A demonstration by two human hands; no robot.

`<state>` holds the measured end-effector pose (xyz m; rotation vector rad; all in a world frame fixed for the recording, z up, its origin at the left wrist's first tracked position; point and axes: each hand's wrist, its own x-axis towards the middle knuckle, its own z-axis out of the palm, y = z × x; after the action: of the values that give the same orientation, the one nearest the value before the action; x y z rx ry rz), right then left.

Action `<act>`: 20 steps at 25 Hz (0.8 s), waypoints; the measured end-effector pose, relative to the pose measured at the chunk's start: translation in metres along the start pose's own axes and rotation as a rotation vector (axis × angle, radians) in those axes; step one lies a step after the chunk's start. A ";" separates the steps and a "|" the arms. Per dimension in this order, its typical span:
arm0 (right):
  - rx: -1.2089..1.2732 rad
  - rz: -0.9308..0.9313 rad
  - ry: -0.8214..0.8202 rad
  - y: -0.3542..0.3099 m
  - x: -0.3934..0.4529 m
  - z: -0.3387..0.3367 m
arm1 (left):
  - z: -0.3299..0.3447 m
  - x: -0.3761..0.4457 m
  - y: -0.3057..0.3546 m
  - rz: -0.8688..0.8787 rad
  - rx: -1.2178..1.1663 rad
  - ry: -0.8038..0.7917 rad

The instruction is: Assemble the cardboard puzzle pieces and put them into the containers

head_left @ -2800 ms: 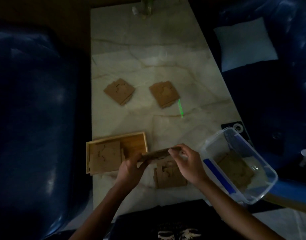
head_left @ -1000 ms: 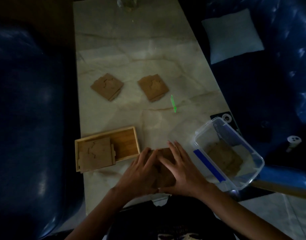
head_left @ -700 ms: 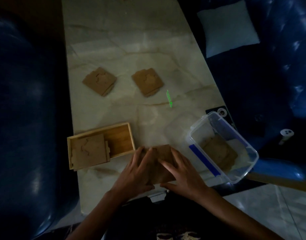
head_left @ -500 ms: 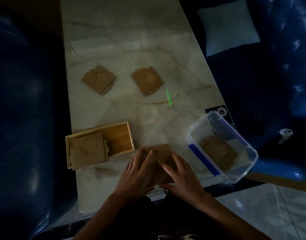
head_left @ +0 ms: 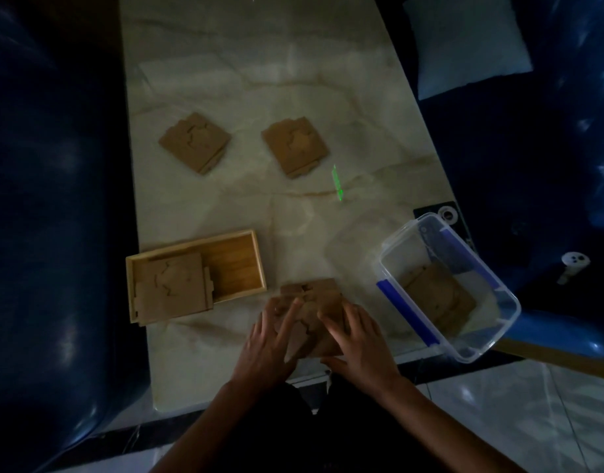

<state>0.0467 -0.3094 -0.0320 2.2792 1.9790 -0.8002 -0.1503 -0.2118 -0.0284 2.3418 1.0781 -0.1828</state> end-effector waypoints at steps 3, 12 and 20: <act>-0.052 0.027 -0.011 0.003 0.008 0.006 | 0.006 0.008 0.002 -0.012 0.030 0.018; -0.097 0.052 -0.015 0.003 0.034 0.006 | 0.011 0.029 0.004 -0.055 0.056 0.015; -0.112 0.084 -0.094 0.007 0.043 0.014 | 0.016 0.033 0.001 -0.080 0.061 -0.027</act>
<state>0.0508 -0.2753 -0.0626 2.2037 1.8267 -0.7541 -0.1260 -0.1993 -0.0523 2.3440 1.1695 -0.2798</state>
